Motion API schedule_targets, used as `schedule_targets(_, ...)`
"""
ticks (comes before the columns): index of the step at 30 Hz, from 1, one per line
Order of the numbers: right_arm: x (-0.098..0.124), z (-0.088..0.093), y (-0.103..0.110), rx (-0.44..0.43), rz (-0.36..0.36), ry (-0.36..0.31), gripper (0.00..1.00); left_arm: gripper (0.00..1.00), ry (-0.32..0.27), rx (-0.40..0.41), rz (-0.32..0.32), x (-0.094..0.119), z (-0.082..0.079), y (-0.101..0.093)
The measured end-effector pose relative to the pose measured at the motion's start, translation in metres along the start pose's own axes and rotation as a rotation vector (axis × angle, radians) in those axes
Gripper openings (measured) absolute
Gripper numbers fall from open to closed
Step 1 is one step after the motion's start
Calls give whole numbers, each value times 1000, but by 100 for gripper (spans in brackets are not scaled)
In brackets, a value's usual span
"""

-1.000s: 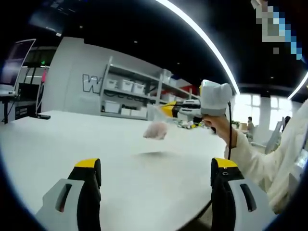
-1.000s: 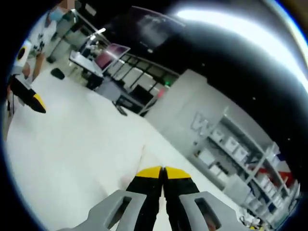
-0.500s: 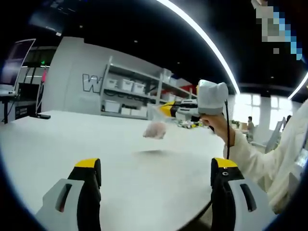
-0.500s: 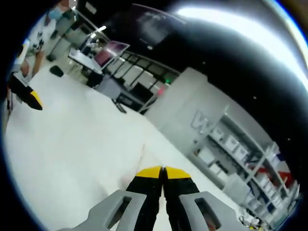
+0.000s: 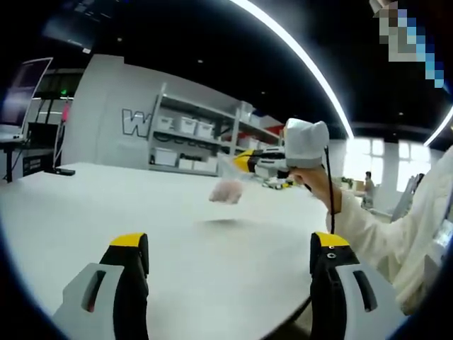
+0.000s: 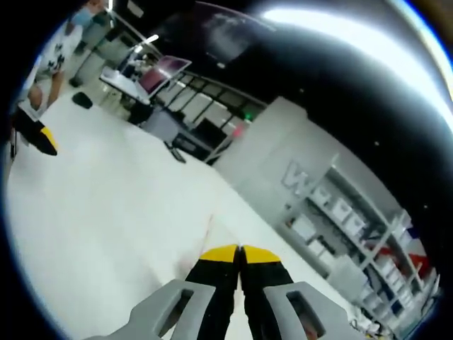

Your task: Open the resealable bag by pulling the two sides of the seal apart until the entire bag opening is separated and visibly accessible.

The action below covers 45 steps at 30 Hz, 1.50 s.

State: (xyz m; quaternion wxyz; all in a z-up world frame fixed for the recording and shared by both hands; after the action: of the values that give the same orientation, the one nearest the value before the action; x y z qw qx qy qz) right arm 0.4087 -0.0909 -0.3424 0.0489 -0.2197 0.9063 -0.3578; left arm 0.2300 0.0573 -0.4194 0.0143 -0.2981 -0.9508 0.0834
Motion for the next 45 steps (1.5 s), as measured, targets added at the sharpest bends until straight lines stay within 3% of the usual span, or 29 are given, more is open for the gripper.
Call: schedule_targets(45,-31,0,-4,55,-29,36,0,94,9,12,-28,4,3,7)
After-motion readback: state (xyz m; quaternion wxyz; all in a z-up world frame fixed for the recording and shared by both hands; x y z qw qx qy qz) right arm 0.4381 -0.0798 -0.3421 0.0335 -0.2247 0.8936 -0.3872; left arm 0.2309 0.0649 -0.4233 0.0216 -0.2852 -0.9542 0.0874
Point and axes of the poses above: the point that each gripper's makers call its tool centre point, and the gripper's own axes: x roughly backward along the fingers, y roughly to its left, z roughly out of its underside, the point moved 2 cm from there along x, roughly backward along the fingers, and after that the axes turned 2 degrees about -y, right-handed, at the moved point
